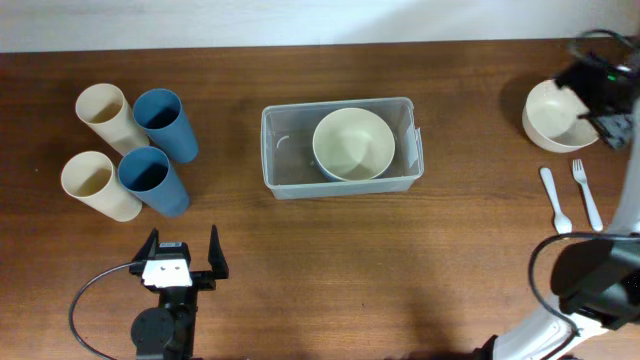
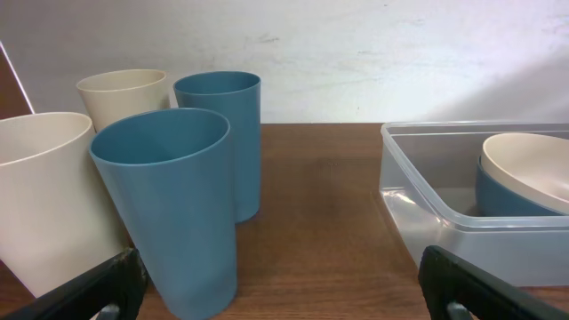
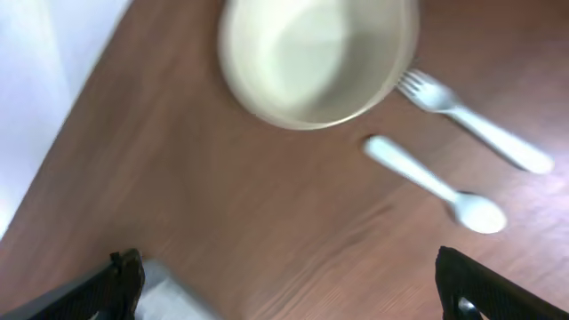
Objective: Pack container
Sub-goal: 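Move the right gripper to the back cream bowl and grasp its rim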
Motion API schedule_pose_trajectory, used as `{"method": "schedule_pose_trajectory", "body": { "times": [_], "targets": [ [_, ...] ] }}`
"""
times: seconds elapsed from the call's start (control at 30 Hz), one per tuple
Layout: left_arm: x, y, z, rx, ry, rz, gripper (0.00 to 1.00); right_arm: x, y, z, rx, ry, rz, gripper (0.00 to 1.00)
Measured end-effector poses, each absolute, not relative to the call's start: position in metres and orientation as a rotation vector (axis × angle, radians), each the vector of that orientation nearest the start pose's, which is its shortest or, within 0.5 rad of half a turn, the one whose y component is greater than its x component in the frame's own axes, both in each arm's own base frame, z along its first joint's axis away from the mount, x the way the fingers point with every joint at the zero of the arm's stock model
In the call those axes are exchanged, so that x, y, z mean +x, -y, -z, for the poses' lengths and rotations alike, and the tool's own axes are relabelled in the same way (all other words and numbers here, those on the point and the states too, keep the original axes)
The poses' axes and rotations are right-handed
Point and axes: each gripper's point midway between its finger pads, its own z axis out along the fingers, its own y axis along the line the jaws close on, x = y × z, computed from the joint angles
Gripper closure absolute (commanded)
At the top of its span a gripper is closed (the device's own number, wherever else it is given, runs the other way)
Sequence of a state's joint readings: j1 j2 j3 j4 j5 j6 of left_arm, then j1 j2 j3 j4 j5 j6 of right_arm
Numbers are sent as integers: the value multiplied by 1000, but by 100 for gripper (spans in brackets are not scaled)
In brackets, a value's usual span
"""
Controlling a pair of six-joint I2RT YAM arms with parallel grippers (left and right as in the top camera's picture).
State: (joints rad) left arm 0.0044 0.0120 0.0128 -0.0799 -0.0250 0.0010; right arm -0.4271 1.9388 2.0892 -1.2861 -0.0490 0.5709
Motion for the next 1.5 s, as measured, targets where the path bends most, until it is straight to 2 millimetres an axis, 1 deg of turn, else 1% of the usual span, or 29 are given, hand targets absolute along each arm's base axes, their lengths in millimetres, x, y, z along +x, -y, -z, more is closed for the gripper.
{"method": "schedule_pose_trajectory", "body": {
  "times": [0.07, 0.1, 0.17, 0.27, 0.4, 0.57, 0.67, 0.77, 0.97, 1.07, 1.2, 1.4, 1.5],
  "targets": [
    [246, -5, -157, -22, -1650, -25, 0, 411, 199, -216, 1359, -2367, -100, 1],
    [246, -5, -157, -22, -1650, -25, 1, 410, 204, -209, 1379, -2361, -97, 1],
    [246, -5, -157, -22, -1650, -25, 0, 407, 216, -189, 1433, -2358, -91, 1],
    [246, -5, -157, -22, -1650, -25, 1, 405, 228, -163, 1484, -2360, -86, 1],
    [246, -5, -157, -22, -1650, -25, 1, 409, 236, -140, 1497, -2350, -84, 1],
    [246, -5, -157, -22, -1650, -25, 0, 422, 244, -134, 1467, -2297, -86, 1],
    [246, -5, -157, -22, -1650, -25, 0, 424, 245, -128, 1492, -2276, -93, 1],
    [246, -5, -157, -22, -1650, -25, 0, 427, 246, -116, 1532, -2270, -100, 1],
    [246, -5, -157, -22, -1650, -25, 0, 430, 248, -76, 1591, -2304, -104, 1],
    [246, -5, -157, -22, -1650, -25, 0, 434, 248, -65, 1592, -2309, -118, 1],
    [246, -5, -157, -22, -1650, -25, 1, 443, 250, -63, 1566, -2295, -148, 1],
    [246, -5, -157, -22, -1650, -25, 1, 448, 250, -64, 1548, -2284, -165, 1],
    [246, -5, -157, -22, -1650, -25, 0, 449, 251, -59, 1550, -2286, -166, 1]
  ]
}}
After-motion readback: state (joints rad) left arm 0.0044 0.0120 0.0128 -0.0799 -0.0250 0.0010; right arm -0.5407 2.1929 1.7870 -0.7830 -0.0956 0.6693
